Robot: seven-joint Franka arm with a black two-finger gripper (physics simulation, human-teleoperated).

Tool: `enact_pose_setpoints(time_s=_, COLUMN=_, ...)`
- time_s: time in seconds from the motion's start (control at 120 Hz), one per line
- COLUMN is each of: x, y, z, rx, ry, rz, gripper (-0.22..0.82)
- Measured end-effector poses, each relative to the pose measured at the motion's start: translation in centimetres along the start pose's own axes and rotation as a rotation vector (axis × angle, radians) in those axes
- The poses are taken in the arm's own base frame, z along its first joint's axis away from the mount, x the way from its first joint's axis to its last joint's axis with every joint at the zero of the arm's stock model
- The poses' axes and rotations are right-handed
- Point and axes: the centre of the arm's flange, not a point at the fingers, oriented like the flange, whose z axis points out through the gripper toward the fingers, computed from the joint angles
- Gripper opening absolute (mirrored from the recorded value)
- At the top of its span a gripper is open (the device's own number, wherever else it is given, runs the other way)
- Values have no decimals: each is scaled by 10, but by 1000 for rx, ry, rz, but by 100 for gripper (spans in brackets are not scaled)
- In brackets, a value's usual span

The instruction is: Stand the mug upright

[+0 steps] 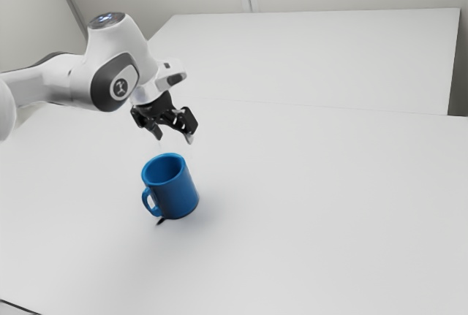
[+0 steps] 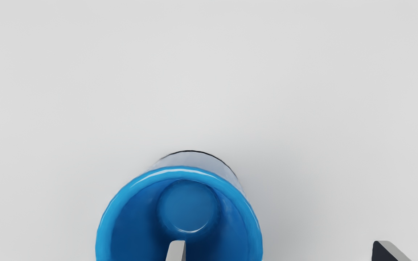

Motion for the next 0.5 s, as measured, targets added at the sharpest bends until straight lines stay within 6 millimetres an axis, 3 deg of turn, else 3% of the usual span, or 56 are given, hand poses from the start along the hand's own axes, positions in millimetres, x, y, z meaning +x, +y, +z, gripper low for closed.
enact_pose_setpoints(time_s=0.217, x=29, y=0, z=-43, rx=-19, ry=-75, rz=-8, gripper=59)
enact_pose_setpoints(time_s=0.5, x=51, y=4, z=-103, rx=-28, ry=-86, rz=4, gripper=60)
